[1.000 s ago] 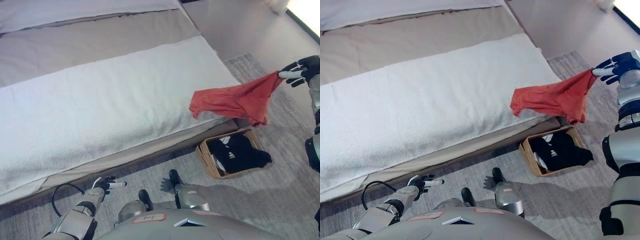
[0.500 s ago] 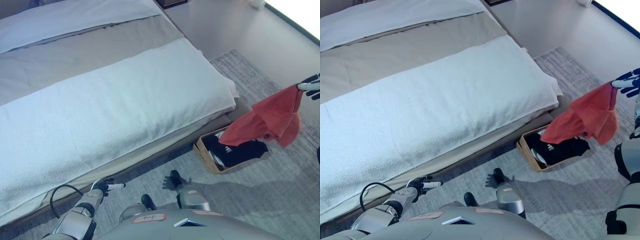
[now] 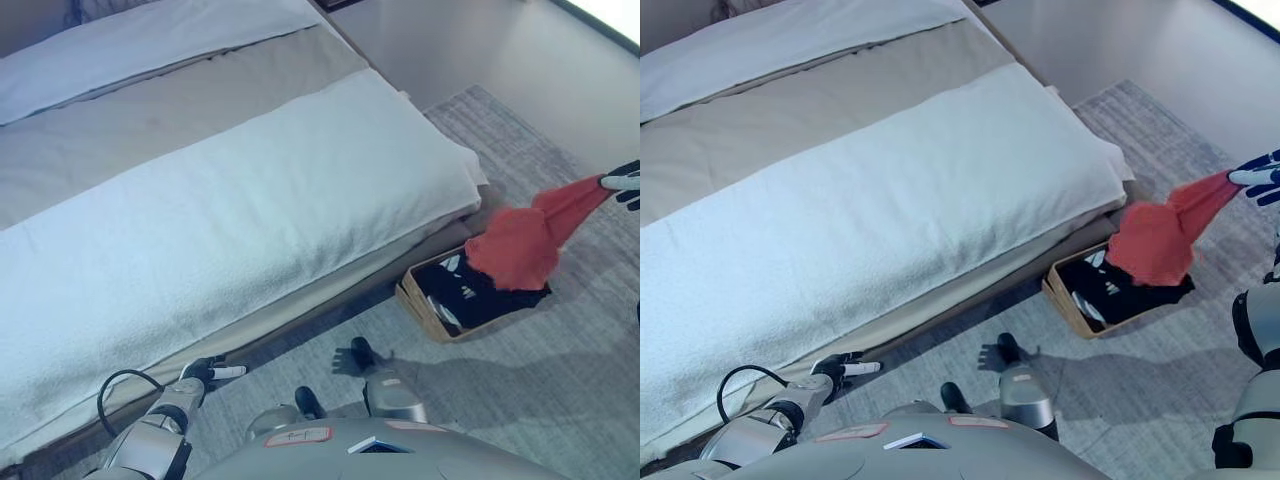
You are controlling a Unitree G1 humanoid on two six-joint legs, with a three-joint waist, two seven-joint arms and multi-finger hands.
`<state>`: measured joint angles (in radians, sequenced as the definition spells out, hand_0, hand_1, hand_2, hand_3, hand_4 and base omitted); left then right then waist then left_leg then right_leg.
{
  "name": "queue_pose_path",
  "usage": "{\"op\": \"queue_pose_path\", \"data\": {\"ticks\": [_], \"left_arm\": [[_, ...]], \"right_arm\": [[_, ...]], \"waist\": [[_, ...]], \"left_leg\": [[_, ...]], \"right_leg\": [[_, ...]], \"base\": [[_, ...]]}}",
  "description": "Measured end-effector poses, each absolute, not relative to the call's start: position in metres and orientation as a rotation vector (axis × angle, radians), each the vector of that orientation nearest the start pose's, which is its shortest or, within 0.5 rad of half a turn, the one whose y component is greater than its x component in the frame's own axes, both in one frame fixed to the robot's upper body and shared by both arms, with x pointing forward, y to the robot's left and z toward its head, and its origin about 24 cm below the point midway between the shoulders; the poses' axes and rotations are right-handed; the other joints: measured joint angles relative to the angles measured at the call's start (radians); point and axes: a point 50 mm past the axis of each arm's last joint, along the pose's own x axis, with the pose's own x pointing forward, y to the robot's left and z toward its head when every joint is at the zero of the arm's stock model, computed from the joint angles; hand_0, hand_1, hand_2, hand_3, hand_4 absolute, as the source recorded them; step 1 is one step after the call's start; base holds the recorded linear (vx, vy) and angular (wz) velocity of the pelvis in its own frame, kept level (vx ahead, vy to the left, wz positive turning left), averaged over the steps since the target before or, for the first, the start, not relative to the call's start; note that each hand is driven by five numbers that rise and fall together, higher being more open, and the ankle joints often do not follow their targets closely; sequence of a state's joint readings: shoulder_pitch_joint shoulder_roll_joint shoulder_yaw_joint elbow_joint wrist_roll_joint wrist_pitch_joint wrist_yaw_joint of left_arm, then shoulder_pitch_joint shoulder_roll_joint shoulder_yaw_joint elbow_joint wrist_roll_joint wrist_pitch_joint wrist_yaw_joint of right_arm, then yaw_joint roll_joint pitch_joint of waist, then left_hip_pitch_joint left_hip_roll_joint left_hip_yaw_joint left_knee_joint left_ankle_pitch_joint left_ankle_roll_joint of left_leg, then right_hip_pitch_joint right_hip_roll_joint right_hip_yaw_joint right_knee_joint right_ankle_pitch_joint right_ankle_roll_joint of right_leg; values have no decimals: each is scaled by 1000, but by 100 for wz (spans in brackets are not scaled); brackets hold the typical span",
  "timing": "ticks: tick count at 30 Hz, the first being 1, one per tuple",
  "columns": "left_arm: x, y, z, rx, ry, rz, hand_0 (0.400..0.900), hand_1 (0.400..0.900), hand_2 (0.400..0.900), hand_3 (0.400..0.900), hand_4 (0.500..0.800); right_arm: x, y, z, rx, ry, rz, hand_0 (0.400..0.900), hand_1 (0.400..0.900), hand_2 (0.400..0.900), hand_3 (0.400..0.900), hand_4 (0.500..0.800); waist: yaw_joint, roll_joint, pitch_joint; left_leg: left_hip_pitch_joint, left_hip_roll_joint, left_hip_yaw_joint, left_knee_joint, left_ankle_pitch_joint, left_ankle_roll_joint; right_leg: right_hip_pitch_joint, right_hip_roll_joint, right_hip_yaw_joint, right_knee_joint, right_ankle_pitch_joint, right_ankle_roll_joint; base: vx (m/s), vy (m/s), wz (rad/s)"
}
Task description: Put the clothes on the bed into the basket.
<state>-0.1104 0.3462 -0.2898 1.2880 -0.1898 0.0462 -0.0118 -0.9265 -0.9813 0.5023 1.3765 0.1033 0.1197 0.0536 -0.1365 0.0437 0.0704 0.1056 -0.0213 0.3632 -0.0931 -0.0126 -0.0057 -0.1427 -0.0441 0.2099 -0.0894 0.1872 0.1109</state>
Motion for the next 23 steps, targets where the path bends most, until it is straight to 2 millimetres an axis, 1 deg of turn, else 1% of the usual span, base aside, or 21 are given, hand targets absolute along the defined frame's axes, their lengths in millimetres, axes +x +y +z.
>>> {"op": "queue_pose_path", "data": {"ticks": [4,14,23], "left_arm": [[116,266,-148,323,1238,87,900,900,900,900,800],[116,266,-148,323,1238,87,900,900,900,900,800],[116,266,-148,323,1238,87,900,900,900,900,800]], "right_arm": [[296,-434,148,-842,642,-561,900,900,900,900,800],[292,-440,153,-820,630,-589,900,900,900,900,800],[289,-441,149,-815,642,-590,900,900,900,900,800]], "waist": [[0,2,2],[1,-4,6],[3,-7,8]], "left_leg": [[-1,1,-2,0,-1,0],[-2,1,-5,0,-5,1],[-5,1,-17,0,-6,1]], "right_leg": [[0,-1,-2,0,0,0],[-1,-3,-8,-1,0,-1],[1,-4,-21,-1,0,0]], "base": [[0,-3,1],[0,-6,2],[0,-1,1]]}}
